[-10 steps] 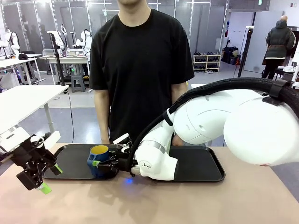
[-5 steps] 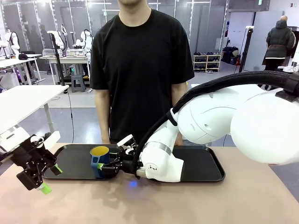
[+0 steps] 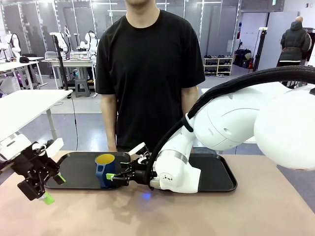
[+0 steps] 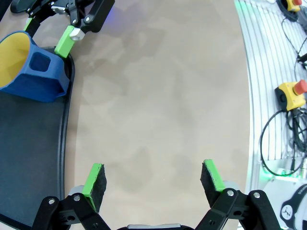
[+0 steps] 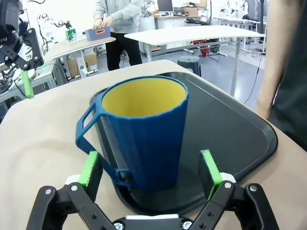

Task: Sort and store the cups by type.
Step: Pick up the Handle plastic cup and place it into the empty Flat Tray.

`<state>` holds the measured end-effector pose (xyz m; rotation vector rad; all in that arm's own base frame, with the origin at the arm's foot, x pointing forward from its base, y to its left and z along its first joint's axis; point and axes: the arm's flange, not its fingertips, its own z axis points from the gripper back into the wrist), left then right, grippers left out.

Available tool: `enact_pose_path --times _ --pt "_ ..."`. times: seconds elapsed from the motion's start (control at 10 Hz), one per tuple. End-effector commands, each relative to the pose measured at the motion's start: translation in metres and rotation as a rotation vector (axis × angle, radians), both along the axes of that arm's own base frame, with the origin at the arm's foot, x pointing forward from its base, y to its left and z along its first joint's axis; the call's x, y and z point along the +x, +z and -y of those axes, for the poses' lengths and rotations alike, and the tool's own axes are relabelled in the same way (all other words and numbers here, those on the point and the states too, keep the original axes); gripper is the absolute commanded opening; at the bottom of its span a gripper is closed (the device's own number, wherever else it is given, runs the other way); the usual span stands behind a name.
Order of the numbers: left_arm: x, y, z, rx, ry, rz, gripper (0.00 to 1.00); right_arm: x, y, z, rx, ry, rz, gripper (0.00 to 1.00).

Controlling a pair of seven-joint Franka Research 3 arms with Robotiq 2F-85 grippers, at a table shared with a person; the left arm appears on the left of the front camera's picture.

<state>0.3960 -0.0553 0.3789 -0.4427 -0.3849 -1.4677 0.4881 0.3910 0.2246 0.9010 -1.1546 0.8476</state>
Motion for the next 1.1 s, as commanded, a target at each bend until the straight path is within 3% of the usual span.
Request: enact_pose_path --times 0.0,0.7,0.9,1.0 --pt "0.000 -0.003 0.001 -0.002 0.008 0.015 1.00 -0.052 -0.015 -0.002 -0.005 -0.034 0.058 1.00" --pt "0.000 -0.003 0.001 -0.002 0.008 0.015 1.00 -0.106 0.015 0.024 -0.181 -0.013 0.061 1.00" --pt "0.000 -0.003 0.001 -0.002 0.008 0.015 1.00 -0.106 0.018 0.026 -0.245 0.024 0.055 1.00" --pt "0.000 -0.003 0.001 -0.002 0.008 0.015 1.00 -0.077 0.037 0.035 -0.159 0.026 0.012 1.00"
